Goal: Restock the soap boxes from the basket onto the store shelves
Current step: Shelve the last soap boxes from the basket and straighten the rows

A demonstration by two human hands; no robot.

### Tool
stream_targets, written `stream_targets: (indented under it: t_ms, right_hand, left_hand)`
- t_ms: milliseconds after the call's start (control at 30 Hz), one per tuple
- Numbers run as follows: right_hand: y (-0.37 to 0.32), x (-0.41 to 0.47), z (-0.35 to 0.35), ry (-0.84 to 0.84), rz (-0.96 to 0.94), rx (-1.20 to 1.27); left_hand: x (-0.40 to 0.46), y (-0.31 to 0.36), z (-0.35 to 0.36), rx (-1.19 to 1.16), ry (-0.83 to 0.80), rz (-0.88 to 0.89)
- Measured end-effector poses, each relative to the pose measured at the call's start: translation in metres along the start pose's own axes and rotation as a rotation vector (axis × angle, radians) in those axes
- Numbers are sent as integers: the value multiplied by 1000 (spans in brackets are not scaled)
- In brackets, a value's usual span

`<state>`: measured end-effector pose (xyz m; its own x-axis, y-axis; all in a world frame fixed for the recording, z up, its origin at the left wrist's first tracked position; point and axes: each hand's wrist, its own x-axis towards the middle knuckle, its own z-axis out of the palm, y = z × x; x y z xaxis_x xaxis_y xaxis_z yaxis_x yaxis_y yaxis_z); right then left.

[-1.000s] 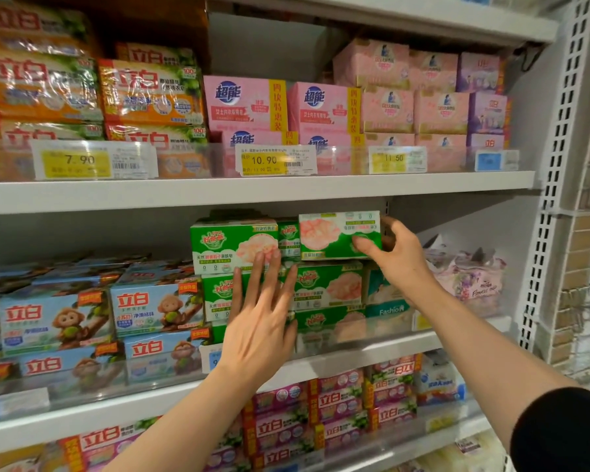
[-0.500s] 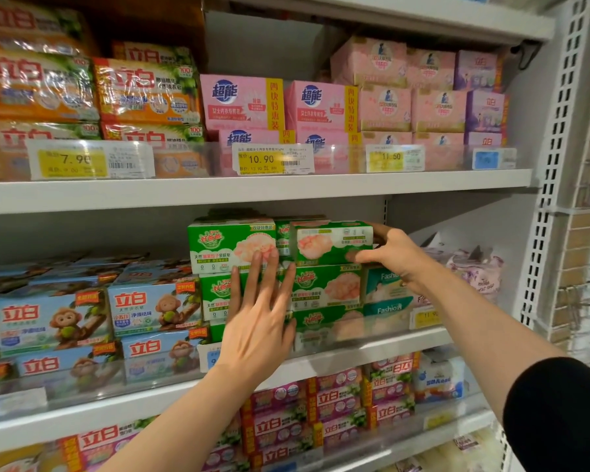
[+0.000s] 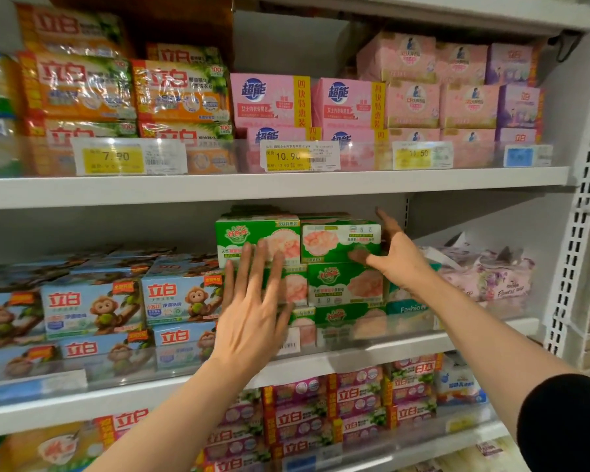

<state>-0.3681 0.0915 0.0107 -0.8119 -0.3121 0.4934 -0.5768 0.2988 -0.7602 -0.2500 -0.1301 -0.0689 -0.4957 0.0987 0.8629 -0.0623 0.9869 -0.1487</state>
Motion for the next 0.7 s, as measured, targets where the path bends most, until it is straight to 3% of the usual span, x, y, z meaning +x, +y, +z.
stream_targets:
  t_ms: [100,267,700]
  right_hand:
    - [3,-6,9,51,-68,-90]
    - [5,-14,14,92,-141,-229]
    - [-4,-14,-2,110,-35,-52]
  left_hand:
    - [7,-27,-8,25,50,-130]
    - [20,-45,-26,47,-94,-244]
    - [12,-29,-21,-92,35,-204]
